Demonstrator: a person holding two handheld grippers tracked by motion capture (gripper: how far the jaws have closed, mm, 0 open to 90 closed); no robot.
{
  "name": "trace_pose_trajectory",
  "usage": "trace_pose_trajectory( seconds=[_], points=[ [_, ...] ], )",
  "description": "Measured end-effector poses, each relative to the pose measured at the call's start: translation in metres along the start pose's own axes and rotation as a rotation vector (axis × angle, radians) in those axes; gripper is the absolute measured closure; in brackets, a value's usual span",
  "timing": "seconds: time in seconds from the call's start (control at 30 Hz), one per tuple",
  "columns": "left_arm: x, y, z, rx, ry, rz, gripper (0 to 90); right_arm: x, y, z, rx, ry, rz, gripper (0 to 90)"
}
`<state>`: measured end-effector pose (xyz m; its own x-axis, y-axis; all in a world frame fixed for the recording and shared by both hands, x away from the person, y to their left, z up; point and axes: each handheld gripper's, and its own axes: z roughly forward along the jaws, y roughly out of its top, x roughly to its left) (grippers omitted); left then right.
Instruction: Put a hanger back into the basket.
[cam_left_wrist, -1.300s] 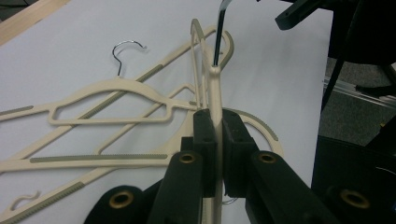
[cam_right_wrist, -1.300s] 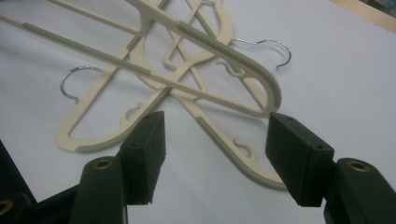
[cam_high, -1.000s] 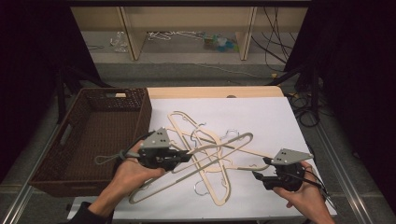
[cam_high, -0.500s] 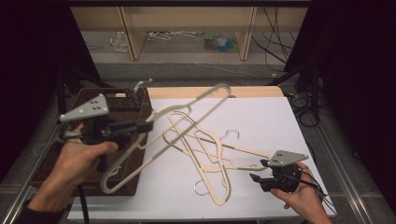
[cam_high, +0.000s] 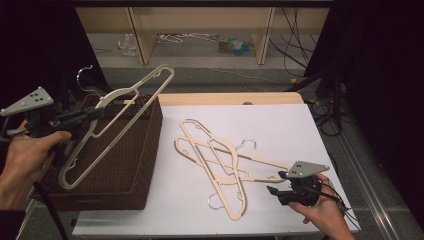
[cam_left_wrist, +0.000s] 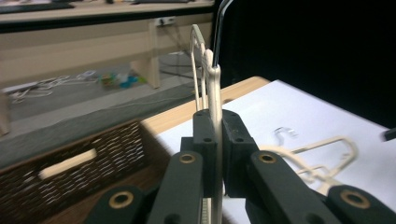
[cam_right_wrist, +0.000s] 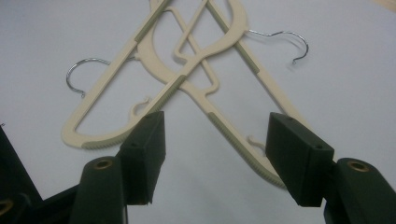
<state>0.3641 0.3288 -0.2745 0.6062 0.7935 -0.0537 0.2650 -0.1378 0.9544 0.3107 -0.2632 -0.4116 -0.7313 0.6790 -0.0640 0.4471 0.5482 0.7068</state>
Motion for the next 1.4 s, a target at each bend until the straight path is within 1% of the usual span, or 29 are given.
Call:
trace_pose_trajectory(
  seconds=[0.03,0.07,0.13,0.2,0.23,0.37,0.43,0.47,0.5,0.53,0.7,0.73,0.77,0.87,0.9,0.93,0.97,1.0,1.03,1.1,1.13,1.17,1.2,1.23,1.27,1.3,1.33,1.4],
  points=[
    [0.006,-0.004,0.000,0.002,0.009,-0.019,85.8,0.000,0.000,0.000,0.000,0.000,0.000,38.9],
    [0.011,-0.007,-0.001,0.003,0.009,-0.008,85.8,0.000,0.000,0.000,-0.003,-0.002,-0.001,38.8],
    [0.019,-0.013,0.000,0.004,0.013,-0.019,85.8,0.000,0.000,0.001,-0.002,-0.002,0.000,38.6],
    [0.024,-0.018,0.001,0.020,0.022,-0.017,85.8,0.000,0.000,0.001,-0.002,-0.002,0.002,38.2],
    [0.027,-0.021,0.002,0.025,0.023,-0.012,85.8,0.000,0.000,0.001,-0.003,-0.002,0.002,37.8],
    [0.034,-0.031,0.005,0.063,0.049,0.012,85.8,0.000,0.000,0.001,-0.006,-0.006,0.008,36.1],
    [0.038,-0.035,0.005,0.077,0.050,0.047,85.8,0.000,0.000,0.001,-0.011,-0.007,0.010,34.2],
    [0.038,-0.037,0.006,0.081,0.054,0.039,85.8,0.000,0.000,0.000,-0.013,-0.014,0.018,33.3],
    [0.040,-0.040,0.006,0.084,0.053,0.044,85.7,-0.001,0.000,0.000,-0.013,-0.018,0.019,32.7],
    [0.040,-0.042,0.006,0.087,0.054,0.038,85.8,-0.001,0.000,0.000,-0.016,-0.020,0.021,32.6],
    [0.047,-0.054,0.006,0.116,0.062,0.040,85.8,-0.001,0.000,0.000,-0.023,-0.025,0.027,31.1],
    [0.049,-0.056,0.006,0.125,0.061,0.048,85.8,-0.001,0.000,0.000,-0.024,-0.025,0.028,30.8],
    [0.049,-0.058,0.006,0.131,0.065,0.039,85.8,-0.001,0.000,0.000,-0.023,-0.025,0.033,30.5],
    [0.052,-0.064,0.006,0.146,0.071,0.038,85.8,-0.001,0.000,0.001,-0.020,-0.026,0.037,29.5],
    [0.053,-0.065,0.006,0.149,0.069,0.045,85.7,-0.001,-0.001,0.001,-0.020,-0.026,0.036,29.3],
    [0.054,-0.067,0.006,0.150,0.064,0.041,85.8,-0.001,-0.001,0.001,-0.020,-0.028,0.035,28.7],
    [0.054,-0.069,0.006,0.154,0.064,0.026,85.8,-0.001,-0.001,0.001,-0.021,-0.029,0.037,27.9],
    [0.056,-0.070,0.007,0.162,0.056,0.042,85.7,-0.001,0.000,0.001,-0.025,-0.032,0.042,27.0],
    [0.056,-0.072,0.009,0.167,0.053,0.043,85.8,-0.001,0.000,0.001,-0.027,-0.032,0.042,27.0],
    [0.057,-0.075,0.011,0.183,0.052,0.031,85.8,-0.001,0.000,0.001,-0.025,-0.029,0.042,27.0],
    [0.058,-0.076,0.012,0.184,0.049,0.035,85.7,-0.001,0.000,0.001,-0.024,-0.029,0.040,27.0],
    [0.061,-0.077,0.014,0.181,0.043,0.047,85.7,-0.001,0.000,0.001,-0.024,-0.029,0.040,27.0],
    [0.061,-0.079,0.015,0.190,0.047,0.029,85.7,-0.001,0.000,0.001,-0.022,-0.027,0.042,27.0],
    [0.063,-0.082,0.018,0.199,0.040,0.047,85.7,-0.001,0.000,0.002,-0.022,-0.029,0.040,27.0],
    [0.063,-0.084,0.021,0.207,0.042,0.038,85.7,-0.001,0.000,0.002,-0.022,-0.030,0.039,27.0],
    [0.065,-0.086,0.022,0.222,0.037,0.055,85.7,-0.001,0.000,0.001,-0.021,-0.030,0.035,27.0],
    [0.067,-0.088,0.025,0.230,0.030,0.065,85.7,-0.001,-0.001,0.002,-0.021,-0.031,0.036,27.1],
    [0.069,-0.092,0.028,0.246,0.036,0.058,85.7,-0.001,-0.001,0.002,-0.018,-0.029,0.038,27.0]
  ],
)
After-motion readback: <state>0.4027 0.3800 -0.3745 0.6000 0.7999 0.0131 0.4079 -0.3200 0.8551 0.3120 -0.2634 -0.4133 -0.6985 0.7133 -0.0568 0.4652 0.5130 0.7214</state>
